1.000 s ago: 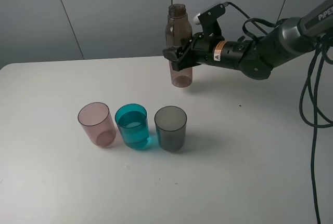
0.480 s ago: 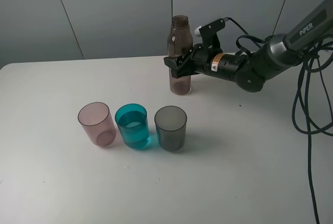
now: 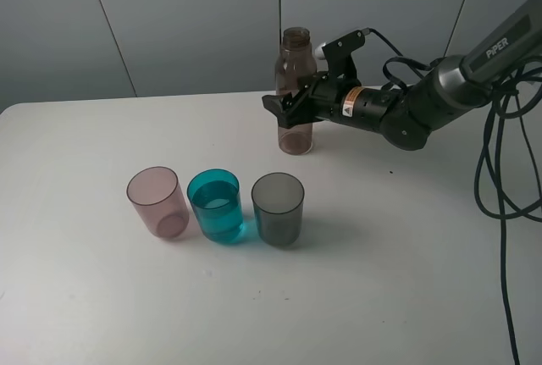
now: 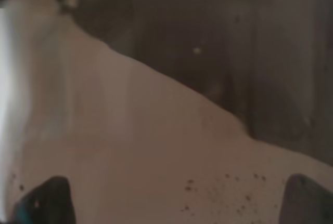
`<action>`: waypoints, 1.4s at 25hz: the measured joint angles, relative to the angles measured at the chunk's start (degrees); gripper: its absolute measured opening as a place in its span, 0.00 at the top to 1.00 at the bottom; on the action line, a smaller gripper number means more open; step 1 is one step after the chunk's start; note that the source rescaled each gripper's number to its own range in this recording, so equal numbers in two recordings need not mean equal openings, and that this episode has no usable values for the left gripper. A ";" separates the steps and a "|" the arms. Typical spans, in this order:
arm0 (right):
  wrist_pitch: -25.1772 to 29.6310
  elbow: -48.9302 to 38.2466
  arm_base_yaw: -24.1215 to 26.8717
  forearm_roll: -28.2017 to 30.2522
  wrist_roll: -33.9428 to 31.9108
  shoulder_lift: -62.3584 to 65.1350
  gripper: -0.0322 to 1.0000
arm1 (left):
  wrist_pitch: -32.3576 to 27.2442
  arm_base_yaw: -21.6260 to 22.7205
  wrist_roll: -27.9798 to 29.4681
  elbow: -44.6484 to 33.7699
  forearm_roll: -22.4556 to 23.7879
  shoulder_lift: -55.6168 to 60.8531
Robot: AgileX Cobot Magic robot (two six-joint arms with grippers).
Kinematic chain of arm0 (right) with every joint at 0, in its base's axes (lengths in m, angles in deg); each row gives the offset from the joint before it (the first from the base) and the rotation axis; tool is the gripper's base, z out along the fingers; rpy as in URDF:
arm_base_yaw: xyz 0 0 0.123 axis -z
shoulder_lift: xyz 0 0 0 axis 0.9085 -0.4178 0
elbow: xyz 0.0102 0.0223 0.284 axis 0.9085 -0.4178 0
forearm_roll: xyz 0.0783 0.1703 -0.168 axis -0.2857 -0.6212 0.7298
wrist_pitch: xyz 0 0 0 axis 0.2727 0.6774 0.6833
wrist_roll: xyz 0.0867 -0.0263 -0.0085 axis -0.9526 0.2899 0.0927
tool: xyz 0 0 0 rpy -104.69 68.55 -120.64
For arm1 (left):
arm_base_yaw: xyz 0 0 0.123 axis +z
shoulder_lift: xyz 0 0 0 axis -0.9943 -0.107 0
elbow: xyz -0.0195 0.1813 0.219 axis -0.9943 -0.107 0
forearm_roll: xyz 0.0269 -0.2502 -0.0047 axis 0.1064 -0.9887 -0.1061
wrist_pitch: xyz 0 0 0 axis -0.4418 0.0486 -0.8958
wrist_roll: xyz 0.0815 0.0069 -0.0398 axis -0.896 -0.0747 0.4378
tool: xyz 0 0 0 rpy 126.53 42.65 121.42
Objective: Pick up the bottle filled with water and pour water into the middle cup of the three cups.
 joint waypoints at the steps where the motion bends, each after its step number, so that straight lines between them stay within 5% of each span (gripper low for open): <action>1: 0.00 0.00 0.00 0.00 -0.34 0.00 0.15 | 0.00 0.00 0.00 0.00 0.00 0.00; 4: 0.63 -0.71 -0.10 0.00 -0.47 0.00 0.02 | 0.00 0.00 0.00 0.00 0.00 0.00; 13: 7.20 -10.34 -0.21 -1.81 2.17 8.84 0.01 | 0.00 0.00 0.00 0.00 0.00 0.00; 18: 15.30 -17.76 -0.21 -5.38 6.41 20.53 0.00 | 0.00 0.00 0.00 0.00 0.00 0.00; 29: 54.45 -18.90 -0.21 -15.17 7.02 62.13 0.00 | 0.00 0.00 0.00 0.00 0.00 0.00; 35: 81.01 -18.90 -0.21 -23.90 11.30 84.72 0.00 | 0.00 0.00 0.00 0.00 0.00 0.00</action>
